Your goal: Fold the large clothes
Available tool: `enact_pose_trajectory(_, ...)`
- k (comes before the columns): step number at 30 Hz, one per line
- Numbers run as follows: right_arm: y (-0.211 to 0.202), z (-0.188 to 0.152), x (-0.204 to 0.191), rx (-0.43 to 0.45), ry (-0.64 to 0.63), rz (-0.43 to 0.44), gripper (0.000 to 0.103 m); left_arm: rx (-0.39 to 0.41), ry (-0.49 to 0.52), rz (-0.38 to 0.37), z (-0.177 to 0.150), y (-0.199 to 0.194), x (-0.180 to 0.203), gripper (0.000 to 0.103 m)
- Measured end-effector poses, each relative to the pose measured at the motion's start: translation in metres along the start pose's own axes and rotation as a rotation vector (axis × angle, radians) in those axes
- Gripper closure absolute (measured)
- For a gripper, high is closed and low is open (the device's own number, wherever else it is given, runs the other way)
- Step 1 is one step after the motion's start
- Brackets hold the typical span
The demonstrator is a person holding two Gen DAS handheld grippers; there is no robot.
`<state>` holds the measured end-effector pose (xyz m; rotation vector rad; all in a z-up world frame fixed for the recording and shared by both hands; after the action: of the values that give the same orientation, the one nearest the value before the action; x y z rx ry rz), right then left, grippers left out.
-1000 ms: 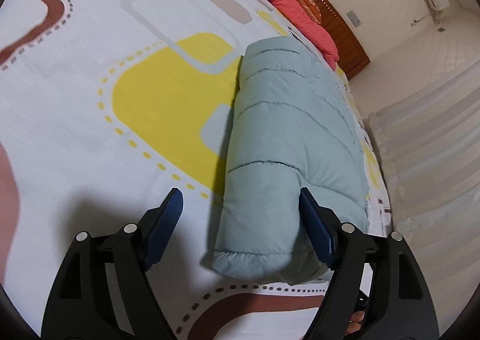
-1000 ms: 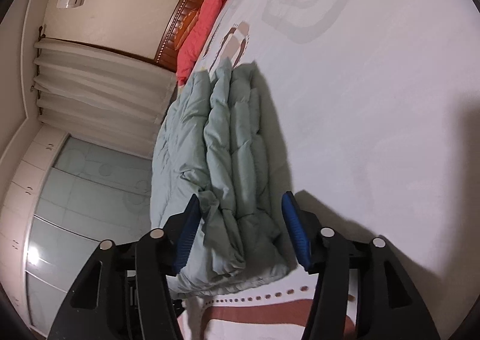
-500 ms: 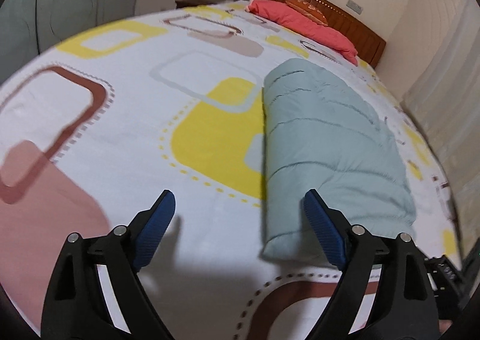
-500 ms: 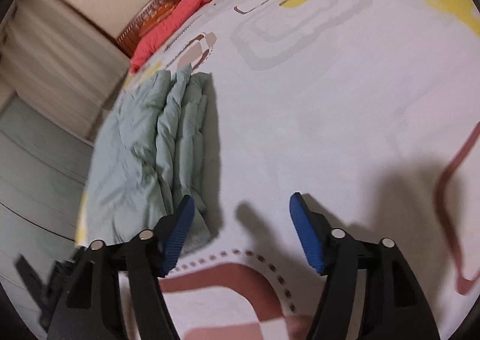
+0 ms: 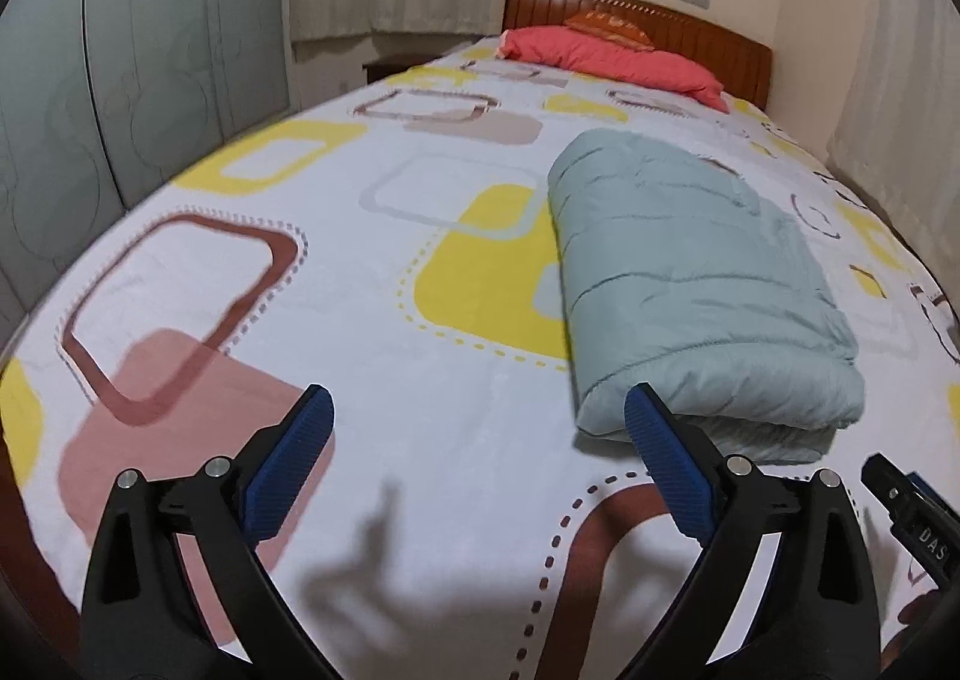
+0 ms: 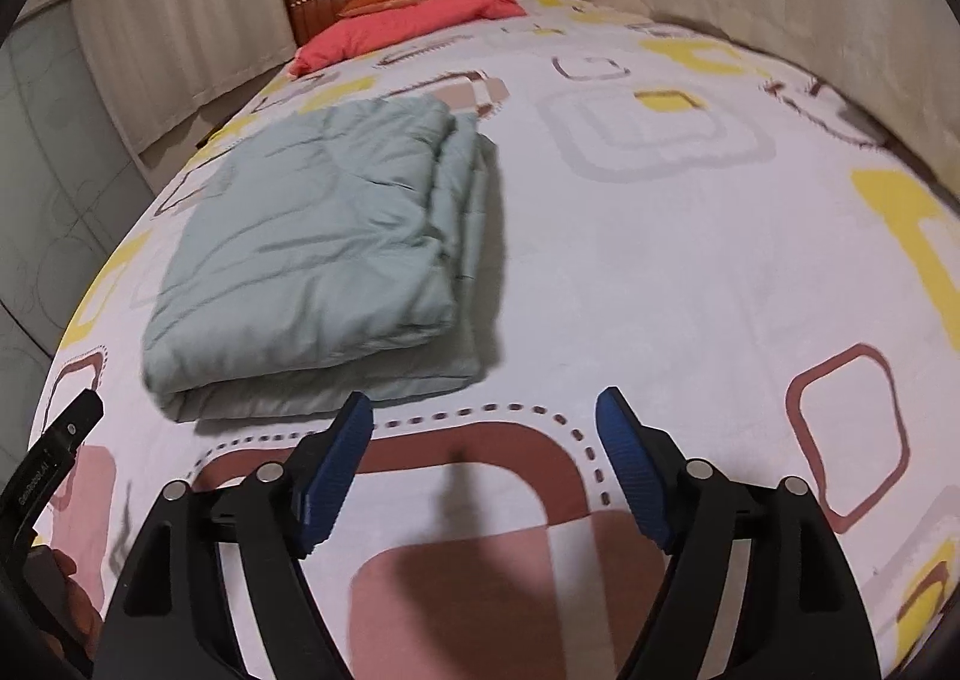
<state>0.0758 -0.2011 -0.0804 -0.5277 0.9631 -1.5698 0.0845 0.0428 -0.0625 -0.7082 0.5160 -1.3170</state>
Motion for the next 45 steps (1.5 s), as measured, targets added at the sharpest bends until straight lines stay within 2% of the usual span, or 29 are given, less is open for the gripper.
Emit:
enact_pose_trajectory(6,-0.026,0.009,-0.019,0.059,-0.046,-0.009,0.024,0.081,0.011,0.035,0.01,-0.036,0.001,0.002)
enact_pose_trajectory(20,-0.102,0.024,-0.046,0.209,-0.11,0.005,0.023,0.158,0.041,-0.024,0.031,-0.098,0.009,0.002)
enact_pose_trajectory(28,-0.115,0.024,-0.051,0.244,-0.131,0.009,0.022,0.181,0.057,-0.017,0.032,-0.107,0.012,0.002)
enact_pose_trajectory(45,-0.116,0.021,-0.054,0.234,-0.126,0.022,0.022,0.17,0.069,-0.028,0.026,-0.106,0.016,0.002)
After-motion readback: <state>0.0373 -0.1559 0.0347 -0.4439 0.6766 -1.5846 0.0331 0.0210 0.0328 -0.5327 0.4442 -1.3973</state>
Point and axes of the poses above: each gripper's, at about its wrist camera, not at the fingertips, and y roughly the way its jaws point, x to its right, z to its top, the point moved 3 cm from there along y, roughly the way its jaws point, and after that the axes turned 4 degrees about -x, right-handed, at the moved point
